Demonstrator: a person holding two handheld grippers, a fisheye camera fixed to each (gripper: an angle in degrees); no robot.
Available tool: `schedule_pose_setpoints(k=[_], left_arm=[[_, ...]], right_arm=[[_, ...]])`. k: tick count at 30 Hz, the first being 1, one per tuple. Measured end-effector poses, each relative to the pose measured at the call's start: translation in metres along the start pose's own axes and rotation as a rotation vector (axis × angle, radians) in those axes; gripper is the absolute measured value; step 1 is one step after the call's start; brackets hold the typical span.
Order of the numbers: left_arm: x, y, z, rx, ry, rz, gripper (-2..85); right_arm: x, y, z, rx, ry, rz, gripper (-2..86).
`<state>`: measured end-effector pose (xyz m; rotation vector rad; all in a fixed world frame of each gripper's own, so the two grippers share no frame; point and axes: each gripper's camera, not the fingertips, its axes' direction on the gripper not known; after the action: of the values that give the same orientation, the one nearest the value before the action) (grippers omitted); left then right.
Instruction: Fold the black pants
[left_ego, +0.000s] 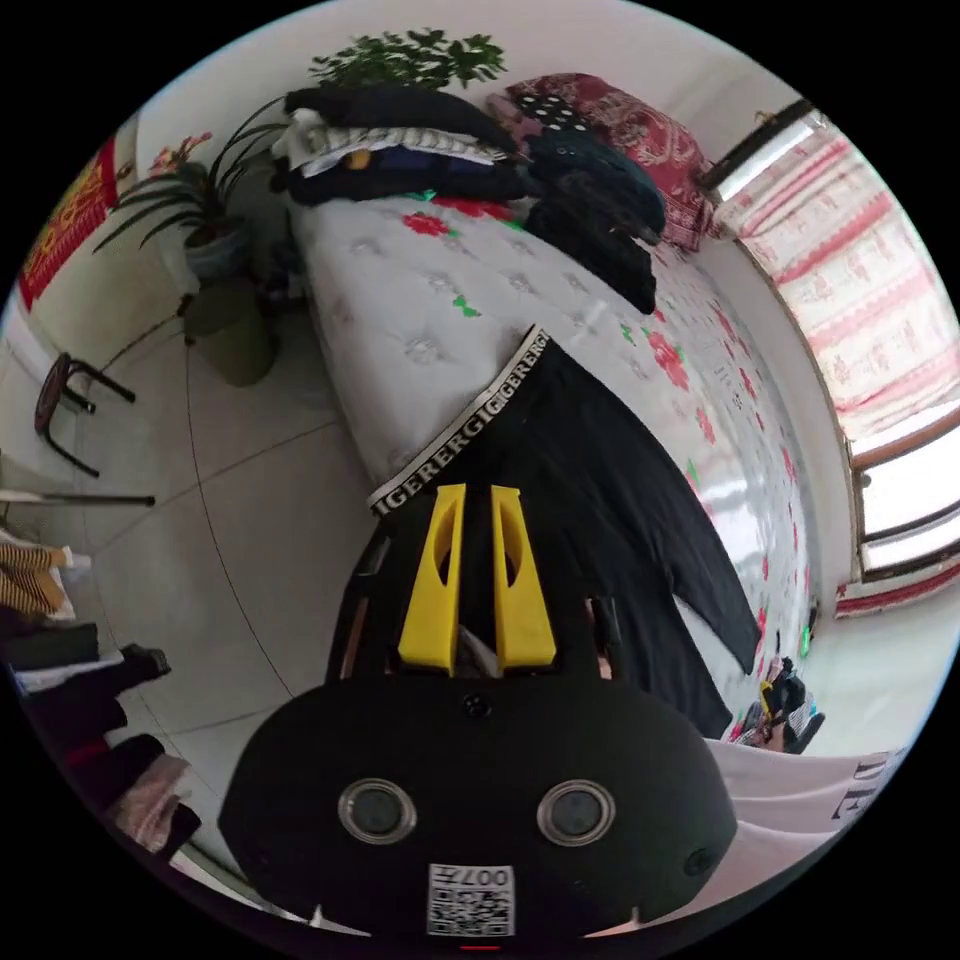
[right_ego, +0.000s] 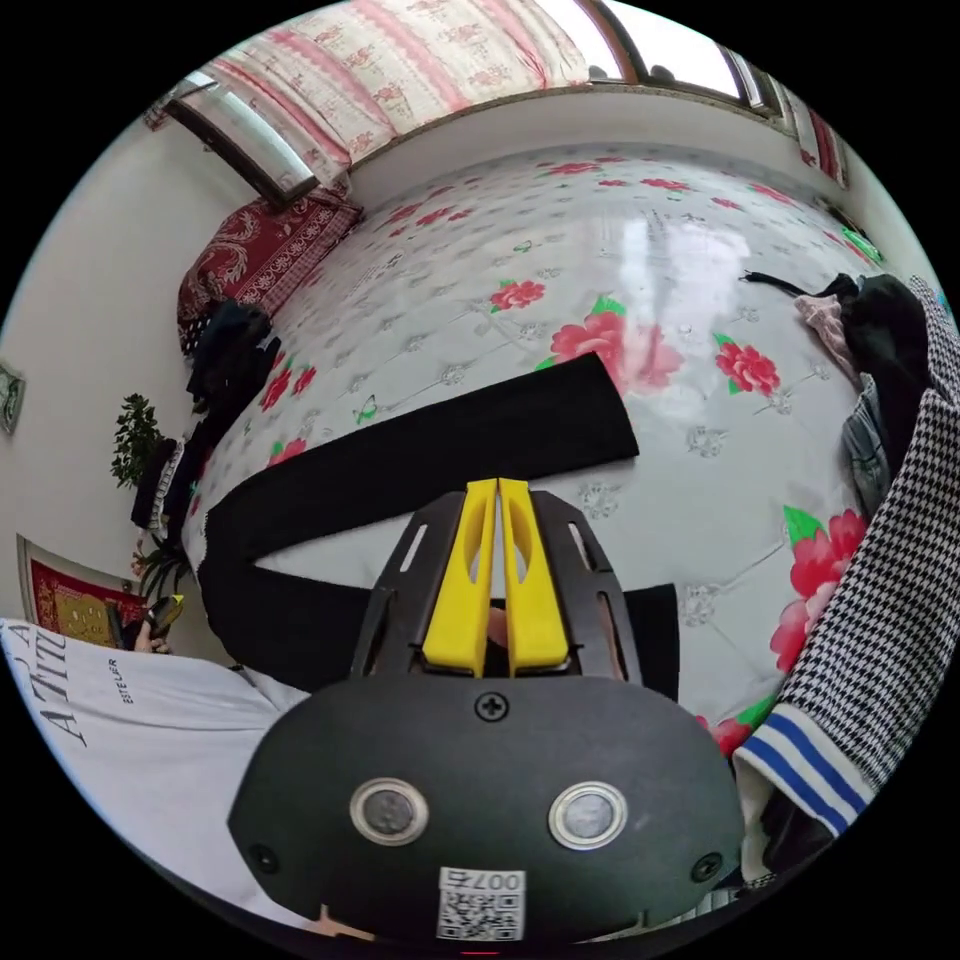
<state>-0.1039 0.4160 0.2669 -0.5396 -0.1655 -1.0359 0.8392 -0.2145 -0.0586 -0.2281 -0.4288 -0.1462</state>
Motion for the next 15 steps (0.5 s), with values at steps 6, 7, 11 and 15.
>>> schedule_pose_setpoints(k=[6, 7, 11, 15], left_arm=[[-0.095, 0.027, -0.010, -0.058, 0.141, -0.178, 8.1], [-0.107, 0.028, -0.006, -0.074, 0.172, -0.198, 9.0], [-0.139, 0.024, 0.014, -0.120, 0.314, -0.271, 10.9], [-0.157, 0.016, 0.022, -0.115, 0.407, -0.354, 10.2]], right_arm=[[0.019, 0.084, -0.017, -0.072, -0.071, 0.180, 2.9], [0.022, 0.090, -0.021, -0.069, -0.071, 0.204, 3.1], [0.041, 0.123, -0.039, -0.042, -0.037, 0.356, 4.7], [0.038, 0.128, -0.031, -0.042, -0.021, 0.422, 6.2]])
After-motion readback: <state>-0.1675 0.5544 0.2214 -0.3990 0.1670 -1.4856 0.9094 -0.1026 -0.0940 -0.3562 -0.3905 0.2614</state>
